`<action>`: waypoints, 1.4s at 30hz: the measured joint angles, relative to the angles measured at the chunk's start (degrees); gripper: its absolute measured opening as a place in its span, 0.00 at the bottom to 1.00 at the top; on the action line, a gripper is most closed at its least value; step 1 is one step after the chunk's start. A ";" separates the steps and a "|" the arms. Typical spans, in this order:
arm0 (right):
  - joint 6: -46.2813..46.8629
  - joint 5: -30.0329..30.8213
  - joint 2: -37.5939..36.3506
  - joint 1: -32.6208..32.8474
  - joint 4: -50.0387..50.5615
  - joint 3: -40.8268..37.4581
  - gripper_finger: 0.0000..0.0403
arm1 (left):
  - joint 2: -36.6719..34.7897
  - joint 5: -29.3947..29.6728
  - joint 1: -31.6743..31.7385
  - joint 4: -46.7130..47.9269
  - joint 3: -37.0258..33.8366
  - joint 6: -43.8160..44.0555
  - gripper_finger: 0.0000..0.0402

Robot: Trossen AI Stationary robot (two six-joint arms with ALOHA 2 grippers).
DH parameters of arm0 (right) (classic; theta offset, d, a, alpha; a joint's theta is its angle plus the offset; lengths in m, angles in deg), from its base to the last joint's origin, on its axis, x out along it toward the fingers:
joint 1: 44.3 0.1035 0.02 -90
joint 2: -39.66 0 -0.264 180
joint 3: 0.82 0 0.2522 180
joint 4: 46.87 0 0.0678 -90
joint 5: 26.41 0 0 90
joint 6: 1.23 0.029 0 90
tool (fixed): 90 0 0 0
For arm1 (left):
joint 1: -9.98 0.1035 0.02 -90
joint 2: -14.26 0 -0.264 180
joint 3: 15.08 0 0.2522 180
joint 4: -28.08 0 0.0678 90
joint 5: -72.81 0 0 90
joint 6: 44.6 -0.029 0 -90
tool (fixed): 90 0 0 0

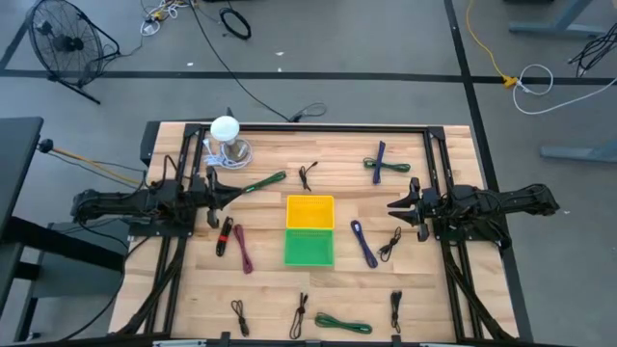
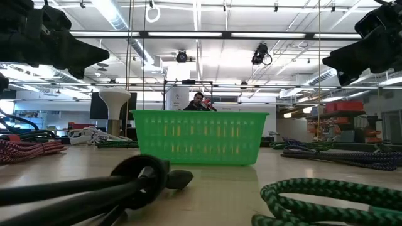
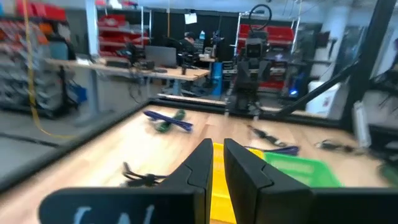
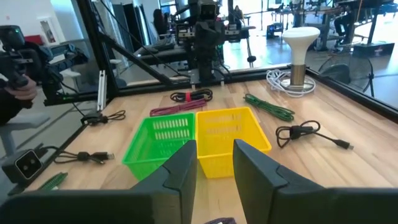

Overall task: Pick & Place USB Port
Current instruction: Put the green and black USB cable into the yellow bin

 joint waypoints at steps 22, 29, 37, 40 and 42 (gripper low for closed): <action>3.36 1.48 0.01 0.02 -24.11 0.00 0.26 | 0.00 7.10 0.00 -2.26 0.01 -12.81 0.10; -4.66 15.18 0.00 0.00 -25.11 0.00 0.26 | 0.00 8.96 0.00 -2.74 0.01 -10.58 0.10; -6.86 24.35 0.24 0.02 -24.63 0.00 0.26 | 5.35 15.58 3.19 -2.11 5.45 -8.30 0.18; -7.06 26.37 0.72 0.00 -24.64 0.00 0.26 | 13.46 15.76 5.79 3.91 11.65 -9.31 0.26; -7.12 26.64 1.32 0.00 -24.63 0.00 0.26 | 20.12 15.97 7.85 7.80 16.06 -9.56 0.31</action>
